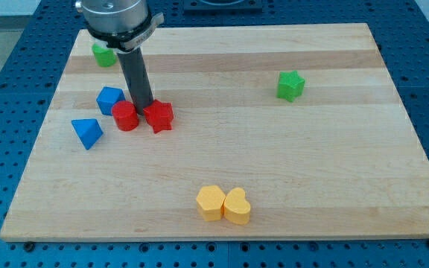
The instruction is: Separate the red blocks
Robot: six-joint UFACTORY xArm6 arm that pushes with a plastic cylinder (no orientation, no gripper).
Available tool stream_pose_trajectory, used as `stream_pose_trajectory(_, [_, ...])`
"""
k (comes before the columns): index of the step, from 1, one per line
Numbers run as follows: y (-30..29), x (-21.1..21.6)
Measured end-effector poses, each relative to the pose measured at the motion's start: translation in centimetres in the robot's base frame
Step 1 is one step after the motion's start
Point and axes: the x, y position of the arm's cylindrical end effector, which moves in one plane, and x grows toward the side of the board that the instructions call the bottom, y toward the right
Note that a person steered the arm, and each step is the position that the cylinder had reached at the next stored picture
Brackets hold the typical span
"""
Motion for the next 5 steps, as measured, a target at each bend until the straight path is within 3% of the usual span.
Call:
stream_pose_trajectory(2, [0.4, -6.5])
stream_pose_trajectory(5, [-6.5, -6.1])
